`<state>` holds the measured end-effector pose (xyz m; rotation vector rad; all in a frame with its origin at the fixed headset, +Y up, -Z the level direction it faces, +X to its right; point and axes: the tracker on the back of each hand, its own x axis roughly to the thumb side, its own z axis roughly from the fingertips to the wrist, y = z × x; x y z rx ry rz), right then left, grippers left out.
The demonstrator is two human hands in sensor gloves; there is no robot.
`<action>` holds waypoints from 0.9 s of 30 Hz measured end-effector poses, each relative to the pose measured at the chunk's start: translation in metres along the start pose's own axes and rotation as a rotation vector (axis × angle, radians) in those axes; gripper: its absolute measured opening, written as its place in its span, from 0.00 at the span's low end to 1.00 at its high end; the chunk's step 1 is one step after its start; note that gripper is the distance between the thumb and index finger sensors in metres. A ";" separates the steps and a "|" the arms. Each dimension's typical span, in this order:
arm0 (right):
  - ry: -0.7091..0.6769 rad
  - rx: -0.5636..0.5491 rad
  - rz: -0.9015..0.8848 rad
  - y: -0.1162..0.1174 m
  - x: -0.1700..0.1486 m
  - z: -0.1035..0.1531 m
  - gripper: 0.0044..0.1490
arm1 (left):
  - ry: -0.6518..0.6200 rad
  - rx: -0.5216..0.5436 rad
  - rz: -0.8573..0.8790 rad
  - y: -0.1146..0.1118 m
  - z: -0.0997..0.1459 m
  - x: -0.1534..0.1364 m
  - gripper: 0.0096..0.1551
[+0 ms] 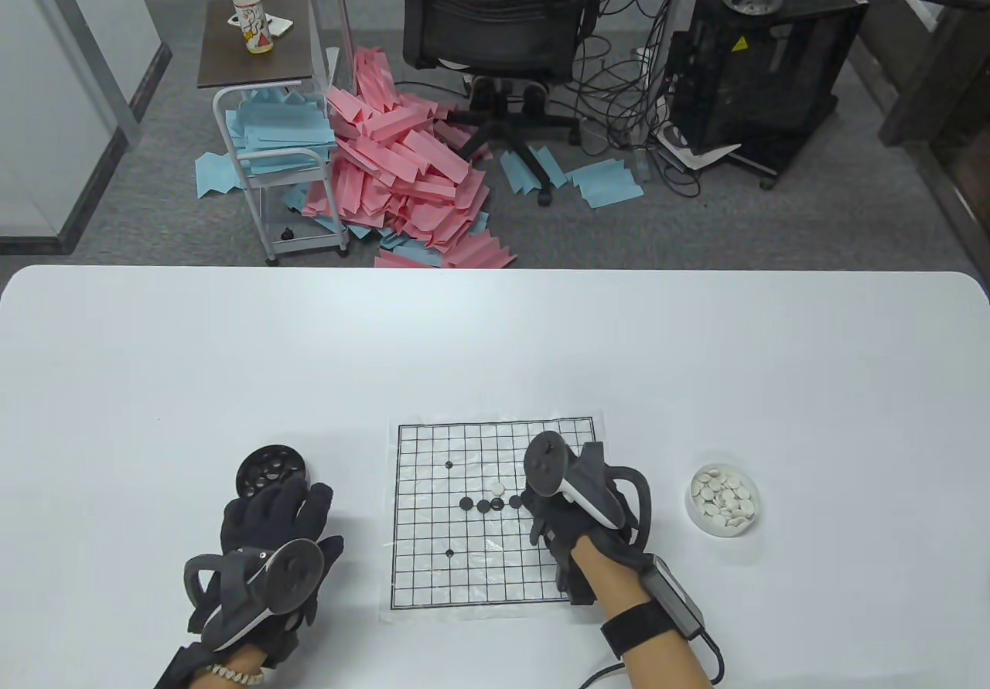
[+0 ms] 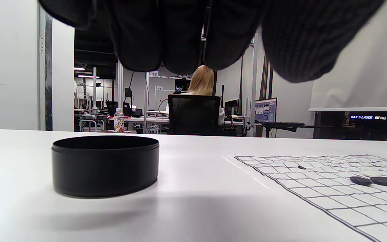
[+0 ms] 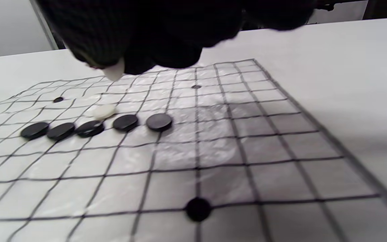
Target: Place Go stones in plus sign pattern
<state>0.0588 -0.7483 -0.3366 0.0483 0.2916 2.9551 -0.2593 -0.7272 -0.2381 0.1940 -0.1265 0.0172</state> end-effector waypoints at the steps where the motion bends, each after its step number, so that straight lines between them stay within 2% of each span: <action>1: -0.005 0.009 -0.002 0.004 0.005 -0.001 0.23 | 0.000 0.000 0.000 0.000 0.000 0.000 0.42; 4: -0.003 0.030 0.036 0.014 0.017 -0.002 0.23 | 0.000 -0.001 0.000 0.000 0.000 0.000 0.42; 11: -0.011 -0.002 0.140 0.026 0.031 -0.001 0.22 | -0.002 0.003 -0.001 0.000 0.000 0.000 0.42; 17: -0.003 0.025 0.149 0.030 0.034 -0.003 0.22 | -0.003 0.003 -0.004 0.000 0.001 0.000 0.42; 27: -0.002 -0.035 0.235 0.029 0.036 0.001 0.22 | -0.003 0.002 -0.004 0.000 0.001 0.000 0.42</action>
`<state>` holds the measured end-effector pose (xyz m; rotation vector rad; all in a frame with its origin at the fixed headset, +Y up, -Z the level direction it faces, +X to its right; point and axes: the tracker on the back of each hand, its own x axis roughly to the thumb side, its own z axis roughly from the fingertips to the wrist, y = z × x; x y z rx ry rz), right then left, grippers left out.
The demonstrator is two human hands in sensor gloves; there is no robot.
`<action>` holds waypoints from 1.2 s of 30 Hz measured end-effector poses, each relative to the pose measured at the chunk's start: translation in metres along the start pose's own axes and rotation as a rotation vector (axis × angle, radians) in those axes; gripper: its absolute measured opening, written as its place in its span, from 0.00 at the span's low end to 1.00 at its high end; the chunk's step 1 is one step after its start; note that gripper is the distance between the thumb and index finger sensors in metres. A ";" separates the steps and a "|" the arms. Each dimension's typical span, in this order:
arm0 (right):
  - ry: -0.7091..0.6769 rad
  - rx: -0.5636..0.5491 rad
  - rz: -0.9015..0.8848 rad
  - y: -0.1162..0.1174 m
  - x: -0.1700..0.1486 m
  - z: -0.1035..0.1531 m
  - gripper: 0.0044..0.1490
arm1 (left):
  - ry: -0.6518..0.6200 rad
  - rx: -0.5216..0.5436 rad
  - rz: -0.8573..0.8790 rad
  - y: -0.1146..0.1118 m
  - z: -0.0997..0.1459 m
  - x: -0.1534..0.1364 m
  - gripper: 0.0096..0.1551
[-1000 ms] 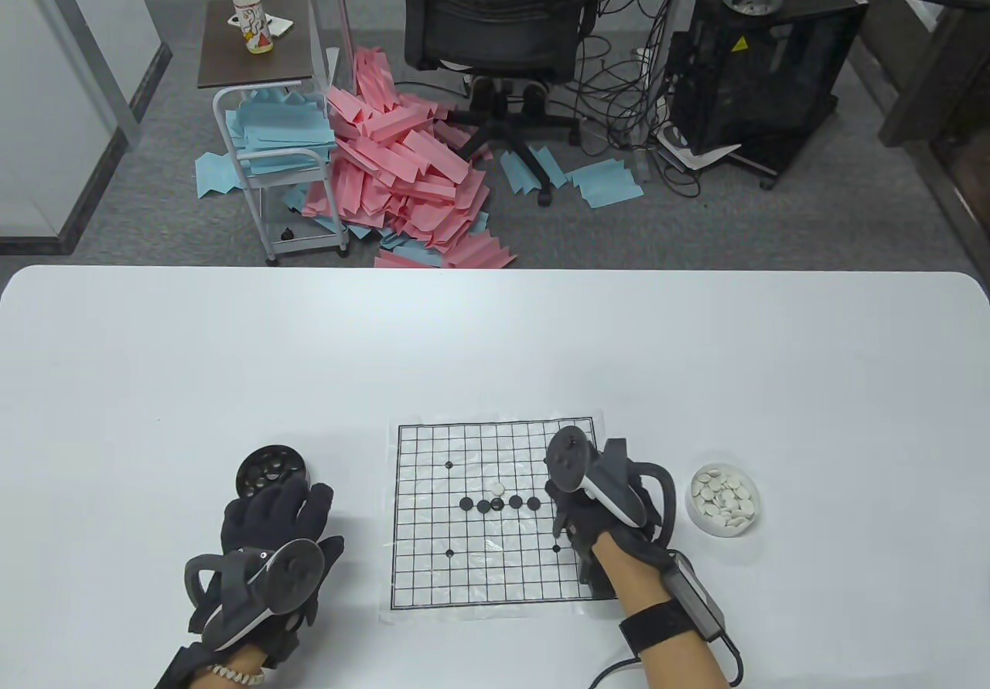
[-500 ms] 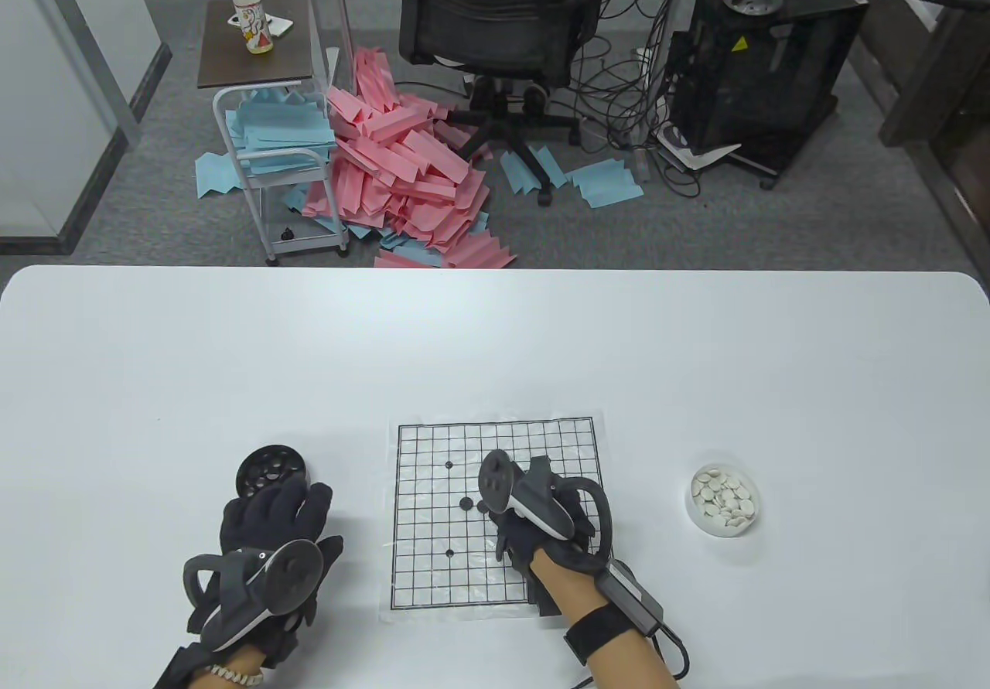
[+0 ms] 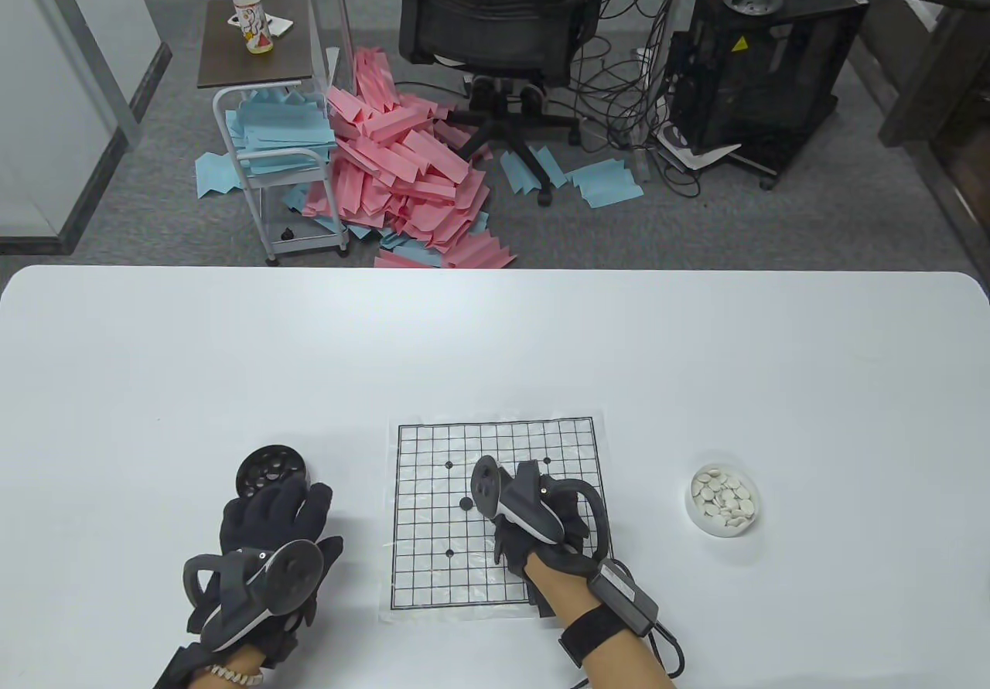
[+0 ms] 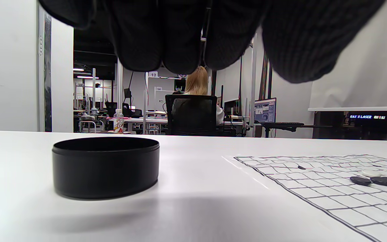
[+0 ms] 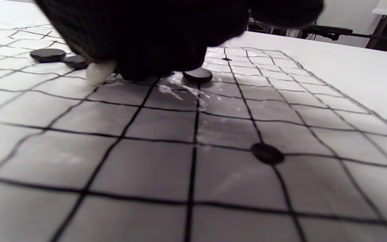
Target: Place Go stones in plus sign pattern
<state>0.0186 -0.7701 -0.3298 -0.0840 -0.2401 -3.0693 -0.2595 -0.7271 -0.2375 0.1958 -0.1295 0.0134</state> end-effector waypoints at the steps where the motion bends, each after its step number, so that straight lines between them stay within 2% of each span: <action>1: 0.000 -0.008 0.003 -0.001 -0.001 0.001 0.22 | 0.000 0.000 0.000 0.000 0.000 0.000 0.42; 5: -0.012 -0.049 -0.001 -0.014 -0.010 0.005 0.22 | 0.000 -0.003 0.003 0.000 0.000 0.000 0.42; 10: 0.026 -0.113 -0.008 -0.041 -0.044 0.009 0.27 | 0.000 -0.006 0.002 0.000 0.000 0.000 0.42; 14: 0.146 -0.145 -0.061 -0.062 -0.093 0.010 0.29 | 0.007 -0.007 0.008 0.000 0.000 -0.001 0.42; 18: 0.288 -0.157 -0.037 -0.071 -0.144 0.011 0.30 | 0.012 -0.006 0.012 0.000 0.000 -0.002 0.42; 23: 0.441 -0.087 0.003 -0.057 -0.193 0.008 0.30 | 0.014 -0.008 0.014 0.000 0.000 -0.003 0.42; 27: 0.508 0.008 0.055 -0.031 -0.218 0.004 0.31 | 0.011 -0.008 0.012 0.000 0.000 -0.002 0.42; 33: 0.546 0.115 0.043 -0.002 -0.232 -0.003 0.31 | 0.008 -0.017 0.010 -0.001 -0.001 -0.002 0.42; 35: 0.546 0.122 0.038 0.003 -0.232 -0.006 0.33 | 0.008 -0.019 0.010 -0.001 -0.001 -0.002 0.42; 36: 0.555 0.089 0.047 0.004 -0.232 -0.007 0.32 | 0.010 -0.020 0.011 -0.001 -0.001 -0.002 0.42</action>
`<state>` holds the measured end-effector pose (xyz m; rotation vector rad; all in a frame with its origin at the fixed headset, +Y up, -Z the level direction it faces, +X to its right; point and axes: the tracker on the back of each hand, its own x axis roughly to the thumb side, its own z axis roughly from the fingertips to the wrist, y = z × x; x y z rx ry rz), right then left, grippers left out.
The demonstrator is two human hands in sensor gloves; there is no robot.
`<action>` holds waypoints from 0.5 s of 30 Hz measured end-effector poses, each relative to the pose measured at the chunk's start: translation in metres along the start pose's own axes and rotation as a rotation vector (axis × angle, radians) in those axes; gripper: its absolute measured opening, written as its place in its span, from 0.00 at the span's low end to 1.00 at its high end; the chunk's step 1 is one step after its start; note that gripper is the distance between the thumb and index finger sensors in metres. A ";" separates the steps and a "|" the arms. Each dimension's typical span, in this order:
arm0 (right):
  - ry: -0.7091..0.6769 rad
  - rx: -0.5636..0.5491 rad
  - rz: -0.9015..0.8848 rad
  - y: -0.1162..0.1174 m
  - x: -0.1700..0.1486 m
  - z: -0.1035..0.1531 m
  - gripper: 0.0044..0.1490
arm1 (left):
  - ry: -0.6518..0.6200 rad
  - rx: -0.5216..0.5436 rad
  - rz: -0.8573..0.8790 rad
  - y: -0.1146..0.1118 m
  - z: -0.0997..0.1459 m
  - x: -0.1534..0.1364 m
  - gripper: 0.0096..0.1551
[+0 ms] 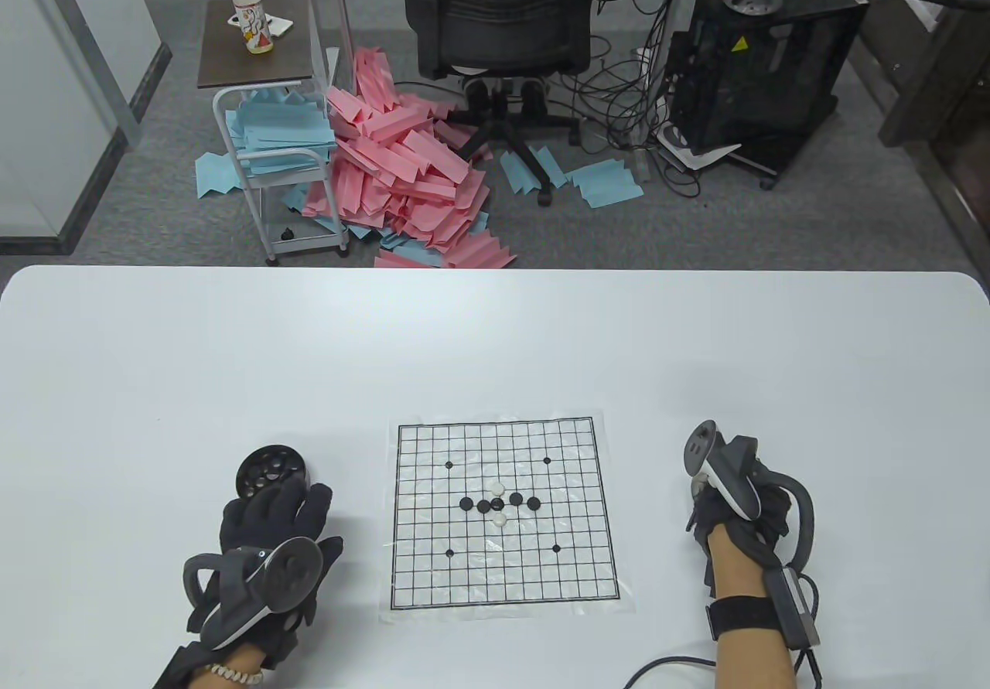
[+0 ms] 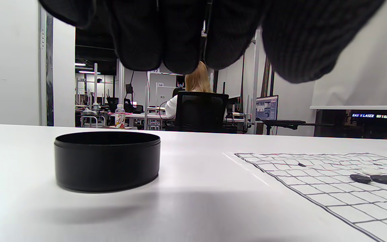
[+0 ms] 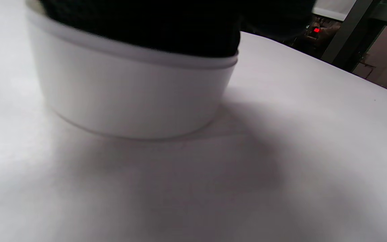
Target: Place Go stones in plus sign pattern
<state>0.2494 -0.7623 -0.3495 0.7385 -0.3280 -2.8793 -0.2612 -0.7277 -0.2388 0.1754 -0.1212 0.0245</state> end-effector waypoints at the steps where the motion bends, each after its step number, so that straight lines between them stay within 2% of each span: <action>1: 0.004 -0.005 -0.006 0.001 0.001 -0.001 0.32 | 0.001 -0.002 0.000 0.000 0.000 0.000 0.42; 15: 0.010 -0.025 0.013 0.002 -0.002 -0.002 0.26 | -0.001 -0.008 0.001 0.000 0.000 0.000 0.42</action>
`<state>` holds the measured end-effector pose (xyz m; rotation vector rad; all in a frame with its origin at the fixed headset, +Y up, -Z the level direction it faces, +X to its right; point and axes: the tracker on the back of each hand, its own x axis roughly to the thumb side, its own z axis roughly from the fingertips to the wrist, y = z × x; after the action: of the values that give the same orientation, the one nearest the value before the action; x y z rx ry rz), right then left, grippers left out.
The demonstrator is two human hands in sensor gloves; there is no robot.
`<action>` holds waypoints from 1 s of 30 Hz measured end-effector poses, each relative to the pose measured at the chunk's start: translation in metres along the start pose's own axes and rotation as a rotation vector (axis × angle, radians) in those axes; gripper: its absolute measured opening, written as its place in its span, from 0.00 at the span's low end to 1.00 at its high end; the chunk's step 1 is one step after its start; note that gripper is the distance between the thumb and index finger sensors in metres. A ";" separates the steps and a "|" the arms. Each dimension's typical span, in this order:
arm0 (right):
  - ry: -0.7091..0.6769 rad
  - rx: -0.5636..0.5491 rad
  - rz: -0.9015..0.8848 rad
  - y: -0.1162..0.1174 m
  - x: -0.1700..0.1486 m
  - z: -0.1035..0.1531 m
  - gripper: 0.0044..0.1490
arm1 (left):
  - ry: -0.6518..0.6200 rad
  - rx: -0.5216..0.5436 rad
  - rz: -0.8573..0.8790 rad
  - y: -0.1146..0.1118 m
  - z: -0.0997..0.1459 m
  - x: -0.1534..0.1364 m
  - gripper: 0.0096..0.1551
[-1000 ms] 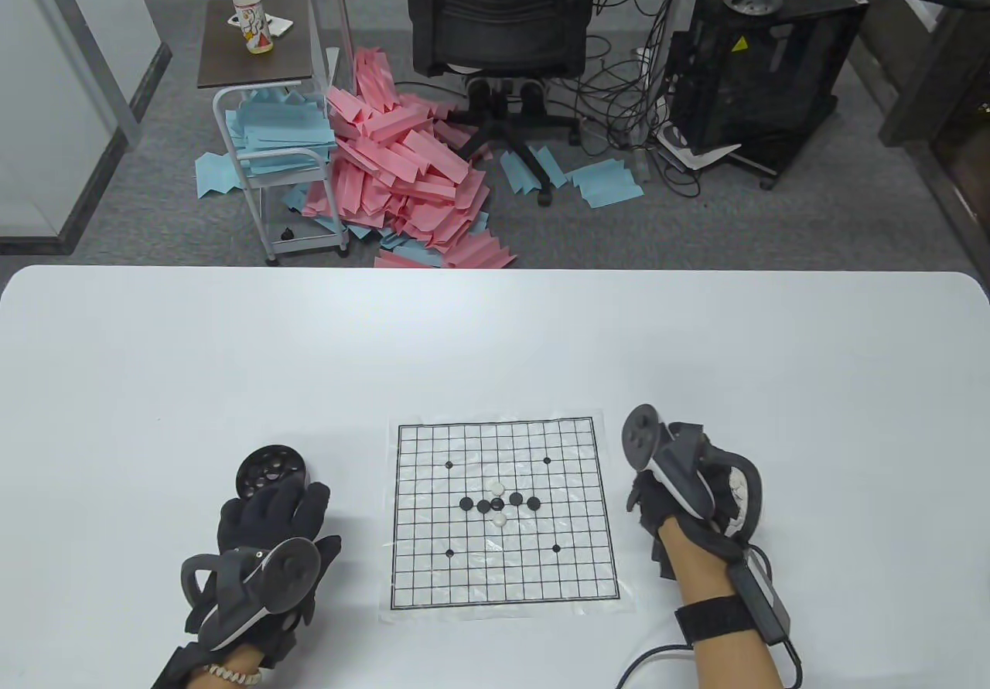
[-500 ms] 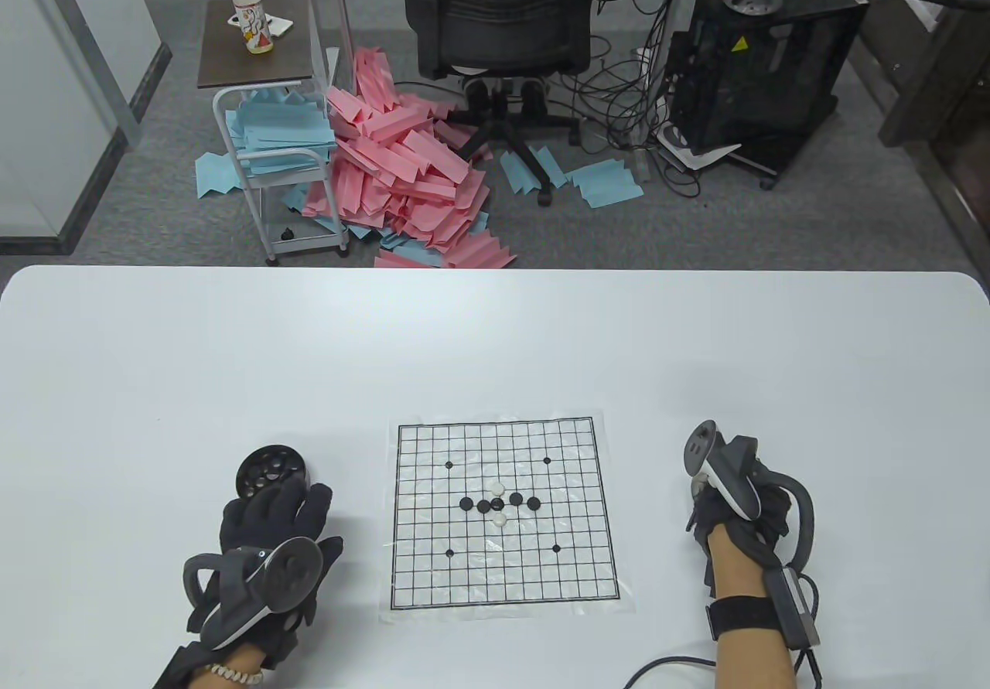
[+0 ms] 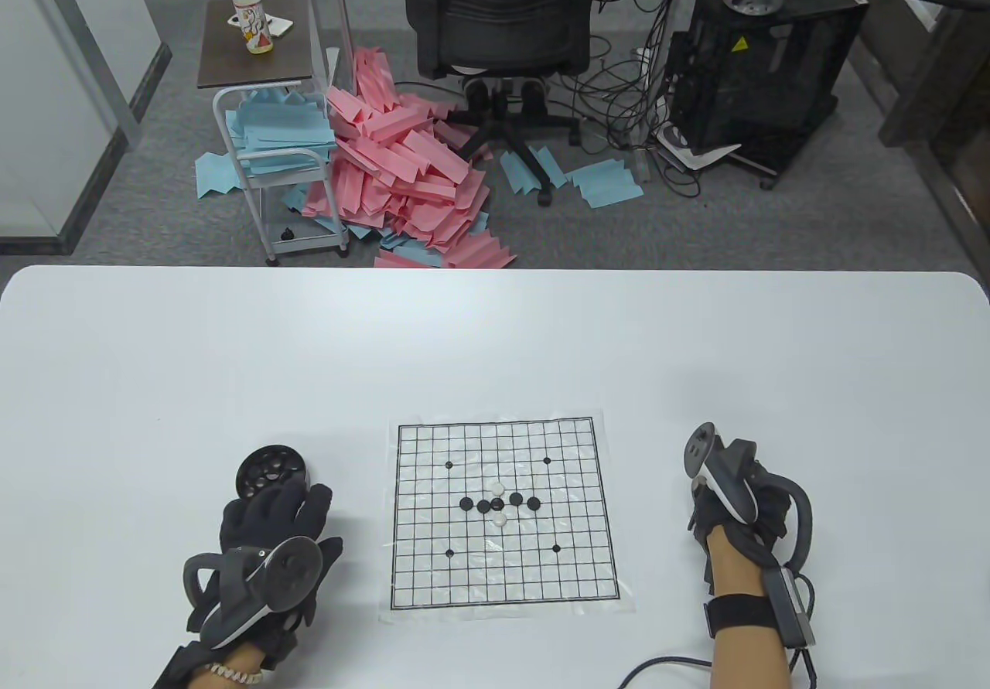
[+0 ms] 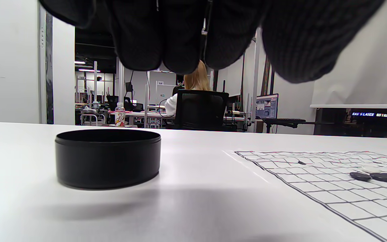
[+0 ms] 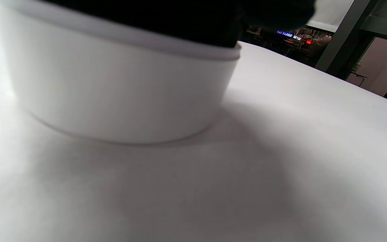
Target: Place Go stones in plus sign pattern
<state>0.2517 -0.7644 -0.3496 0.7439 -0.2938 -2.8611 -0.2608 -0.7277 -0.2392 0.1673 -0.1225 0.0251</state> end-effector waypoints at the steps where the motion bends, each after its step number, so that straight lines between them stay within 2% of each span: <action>1: 0.000 0.000 0.001 0.000 0.000 0.000 0.25 | -0.001 0.001 0.000 0.000 0.000 0.000 0.42; 12: 0.002 -0.035 -0.032 -0.009 -0.013 0.003 0.23 | -0.004 0.003 -0.002 0.000 0.000 0.001 0.42; 30: -0.010 -0.074 -0.054 -0.006 -0.014 0.002 0.23 | -0.009 0.004 -0.006 0.000 0.000 0.001 0.43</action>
<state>0.2626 -0.7551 -0.3429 0.7348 -0.1702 -2.9087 -0.2598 -0.7281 -0.2391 0.1720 -0.1306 0.0185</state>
